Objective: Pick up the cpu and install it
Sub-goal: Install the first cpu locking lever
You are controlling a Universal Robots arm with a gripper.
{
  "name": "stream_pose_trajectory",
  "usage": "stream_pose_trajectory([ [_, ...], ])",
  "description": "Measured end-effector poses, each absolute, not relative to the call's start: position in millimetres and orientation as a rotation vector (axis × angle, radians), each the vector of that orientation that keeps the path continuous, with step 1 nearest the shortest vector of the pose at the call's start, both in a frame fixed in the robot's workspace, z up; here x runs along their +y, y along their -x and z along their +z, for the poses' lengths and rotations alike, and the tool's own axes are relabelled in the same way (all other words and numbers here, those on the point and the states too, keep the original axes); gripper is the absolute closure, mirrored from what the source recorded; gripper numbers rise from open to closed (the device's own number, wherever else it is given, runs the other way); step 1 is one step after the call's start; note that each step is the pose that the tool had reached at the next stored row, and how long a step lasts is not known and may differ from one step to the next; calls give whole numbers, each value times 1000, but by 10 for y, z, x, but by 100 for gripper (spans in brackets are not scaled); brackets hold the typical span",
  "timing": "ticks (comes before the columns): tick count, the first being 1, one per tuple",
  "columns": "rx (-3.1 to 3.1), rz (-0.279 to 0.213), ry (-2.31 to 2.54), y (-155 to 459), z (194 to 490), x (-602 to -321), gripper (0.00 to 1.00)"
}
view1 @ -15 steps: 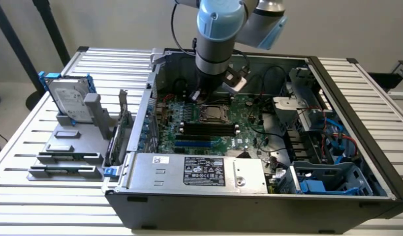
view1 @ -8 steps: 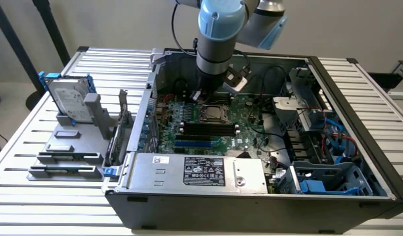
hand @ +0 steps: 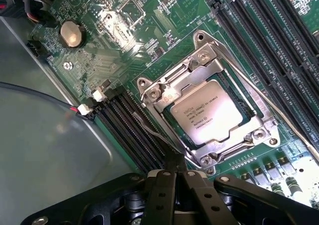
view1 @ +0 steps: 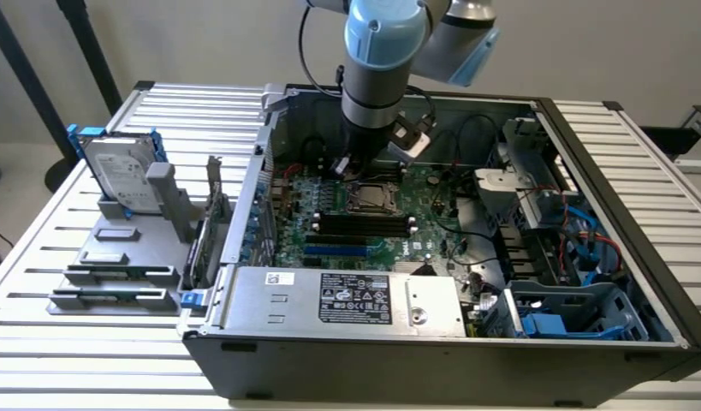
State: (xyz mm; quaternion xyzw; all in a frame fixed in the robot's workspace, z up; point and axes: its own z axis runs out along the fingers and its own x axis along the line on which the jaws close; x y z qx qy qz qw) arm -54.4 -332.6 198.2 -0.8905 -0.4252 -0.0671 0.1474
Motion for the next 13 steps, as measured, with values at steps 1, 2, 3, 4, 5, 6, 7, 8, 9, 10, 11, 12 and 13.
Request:
stream_pose_trajectory([
  [1,-1223,-193,2563,545,1982,-3326,89],
  [2,-1223,-193,2563,545,1981,-3326,89],
  [3,-1223,-193,2563,545,1981,-3325,89],
  [4,-1224,-193,2563,544,1981,-3325,89],
  [5,-1223,-192,2563,542,1980,-3325,89],
  [6,-1223,-193,2563,538,1979,-3325,89],
  [7,-1223,-193,2563,534,1977,-3325,89],
  [8,-1224,-193,2563,530,1976,-3325,89],
  [9,-1224,-193,2563,526,1974,-3325,89],
  [10,-1223,-192,2563,522,1973,-3325,89],
  [11,-1224,-192,2563,518,1971,-3325,89],
  [12,-1224,-193,2563,514,1969,-3325,89],
  [13,-1224,-192,2563,509,1967,-3325,89],
])
